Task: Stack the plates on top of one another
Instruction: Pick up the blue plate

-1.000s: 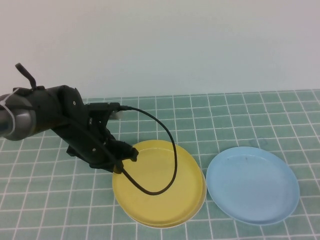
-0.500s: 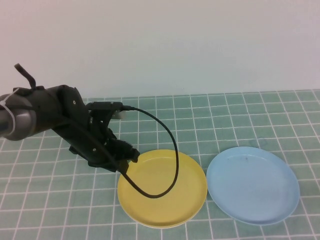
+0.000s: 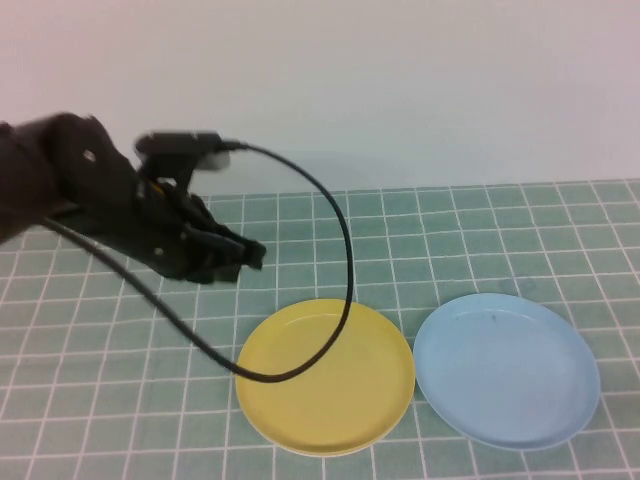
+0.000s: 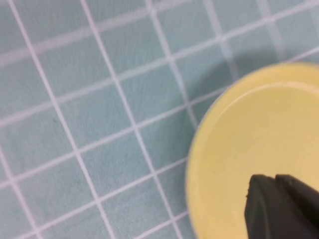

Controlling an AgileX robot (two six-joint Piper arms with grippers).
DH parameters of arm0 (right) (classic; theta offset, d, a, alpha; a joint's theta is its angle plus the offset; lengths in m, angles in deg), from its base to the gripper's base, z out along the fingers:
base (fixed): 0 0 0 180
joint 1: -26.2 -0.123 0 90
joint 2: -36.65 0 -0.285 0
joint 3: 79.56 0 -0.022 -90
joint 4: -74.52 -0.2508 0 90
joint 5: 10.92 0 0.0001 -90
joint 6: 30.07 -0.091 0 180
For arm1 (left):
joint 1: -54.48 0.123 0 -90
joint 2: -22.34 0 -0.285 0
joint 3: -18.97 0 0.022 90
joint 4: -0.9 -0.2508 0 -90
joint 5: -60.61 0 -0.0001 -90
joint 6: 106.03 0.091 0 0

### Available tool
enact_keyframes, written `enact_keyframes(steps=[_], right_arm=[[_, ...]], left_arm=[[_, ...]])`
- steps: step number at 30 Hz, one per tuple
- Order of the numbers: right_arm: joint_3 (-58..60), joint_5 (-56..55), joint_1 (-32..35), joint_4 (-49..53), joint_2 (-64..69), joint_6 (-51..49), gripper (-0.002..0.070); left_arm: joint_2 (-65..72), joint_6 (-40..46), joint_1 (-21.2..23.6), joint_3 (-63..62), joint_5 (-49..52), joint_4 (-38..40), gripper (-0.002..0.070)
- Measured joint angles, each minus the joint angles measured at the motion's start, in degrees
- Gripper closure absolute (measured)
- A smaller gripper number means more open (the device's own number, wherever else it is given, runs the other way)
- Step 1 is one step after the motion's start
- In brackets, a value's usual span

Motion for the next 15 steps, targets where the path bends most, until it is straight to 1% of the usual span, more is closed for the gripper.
enact_keyframes(steps=[6, 9, 12, 15], right_arm=[[-7.36, 9.63, 0.00, -1.23, 8.07, 3.80, 0.0677], [-11.55, 10.45, 0.00, -5.32, 15.17, 5.40, 0.0659], [-15.91, 9.12, 0.00, -10.52, 24.71, 6.33, 0.0612], [-20.59, 8.15, 0.00, -14.39, 35.17, 7.80, 0.0539]], left_arm=[[-12.16, -0.37, 0.00, 0.00, 1.78, 0.02, 0.0674], [-18.62, -0.37, 0.00, 0.00, 2.58, 0.23, 0.0674], [-24.14, 1.19, 0.00, 0.41, 2.58, 0.36, 0.0675], [-28.07, 3.23, 0.00, 0.67, 3.67, -0.13, 0.0675]])
